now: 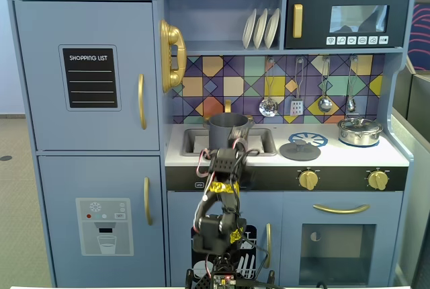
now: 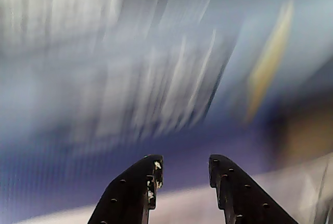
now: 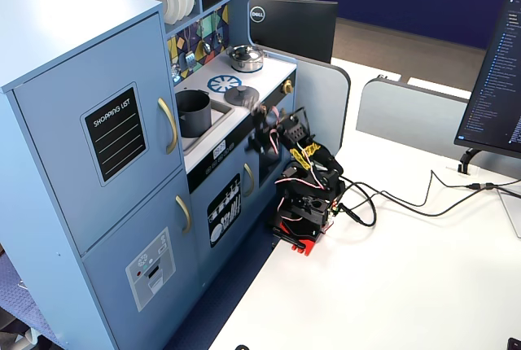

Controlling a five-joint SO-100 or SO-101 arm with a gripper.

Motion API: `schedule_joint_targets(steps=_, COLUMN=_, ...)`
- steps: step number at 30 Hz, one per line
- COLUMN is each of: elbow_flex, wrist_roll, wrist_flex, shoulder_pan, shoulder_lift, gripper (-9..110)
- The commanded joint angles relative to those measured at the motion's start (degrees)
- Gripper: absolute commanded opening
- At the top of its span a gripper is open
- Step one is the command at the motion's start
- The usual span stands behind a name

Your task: Pick up the lid from the counter and put it on the gray recipient

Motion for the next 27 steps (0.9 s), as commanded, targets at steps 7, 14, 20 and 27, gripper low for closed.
schedule_joint_targets(steps=7, elbow_flex=6.7, wrist_roll=-0.6, wrist_flex=-47.9, shoulder_pan=17.1, shoulder_lift=4.8, gripper=0)
schedule_joint_targets(steps=14, elbow_flex=13.1, wrist_roll=-1.8, wrist_flex=-61.4, shoulder_pan=20.7, shoulder_lift=-0.2, gripper=0)
schedule_joint_targets(steps=20, elbow_flex=14.7, wrist_roll=2.2, wrist_flex=-72.8, shoulder_pan=22.2, shoulder_lift=-8.3, gripper=19)
schedule_joint_targets(steps=27, elbow_flex=13.0, wrist_roll=4.5, wrist_flex=-75.1, shoulder_pan=21.7, shoulder_lift=-14.5, gripper=24)
